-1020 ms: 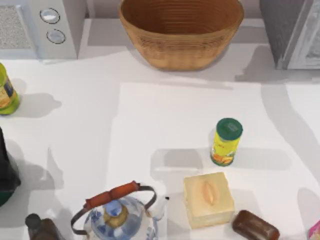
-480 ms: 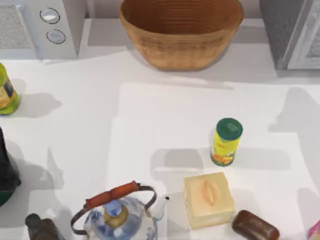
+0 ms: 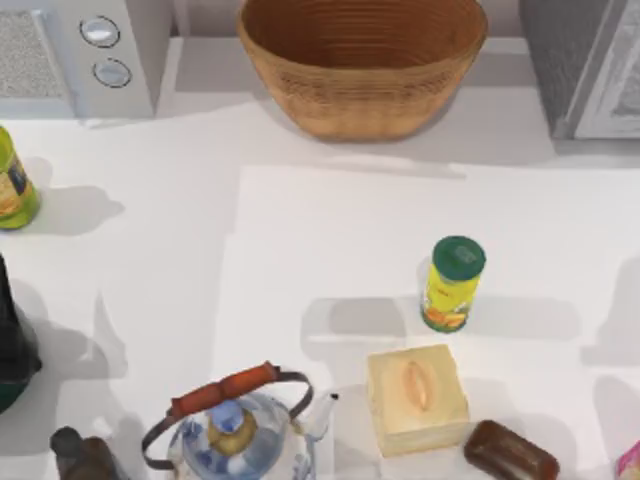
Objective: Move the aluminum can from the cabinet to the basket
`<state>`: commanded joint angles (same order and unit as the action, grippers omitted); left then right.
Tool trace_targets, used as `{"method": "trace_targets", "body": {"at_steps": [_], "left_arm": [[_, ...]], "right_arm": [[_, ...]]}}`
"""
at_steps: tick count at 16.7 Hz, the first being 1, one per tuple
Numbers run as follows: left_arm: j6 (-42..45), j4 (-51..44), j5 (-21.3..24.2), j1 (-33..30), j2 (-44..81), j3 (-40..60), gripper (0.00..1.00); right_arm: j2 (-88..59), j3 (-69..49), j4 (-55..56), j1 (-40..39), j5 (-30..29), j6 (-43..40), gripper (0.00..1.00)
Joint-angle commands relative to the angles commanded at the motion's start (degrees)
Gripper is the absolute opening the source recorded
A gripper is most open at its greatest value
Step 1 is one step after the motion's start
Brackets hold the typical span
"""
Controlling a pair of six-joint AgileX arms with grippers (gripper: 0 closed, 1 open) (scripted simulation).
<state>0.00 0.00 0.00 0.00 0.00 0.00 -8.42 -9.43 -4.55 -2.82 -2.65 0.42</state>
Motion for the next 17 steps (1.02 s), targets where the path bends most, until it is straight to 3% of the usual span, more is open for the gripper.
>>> {"method": "trace_targets", "body": {"at_steps": [4,11,17], "left_arm": [[0.00,0.00,0.00,0.00,0.00,0.00,1.00],[0.00,0.00,0.00,0.00,0.00,0.00,1.00],[0.00,0.00,0.00,0.00,0.00,0.00,1.00]], "right_arm": [[7.57,8.56,3.81,2.52,2.34,-0.28,0.00],[8.01,9.78,4.40,2.65,2.60,-0.31,0.00],[-4.53,-1.92,9.87,-1.98,1.08,-0.31,0.00]]}}
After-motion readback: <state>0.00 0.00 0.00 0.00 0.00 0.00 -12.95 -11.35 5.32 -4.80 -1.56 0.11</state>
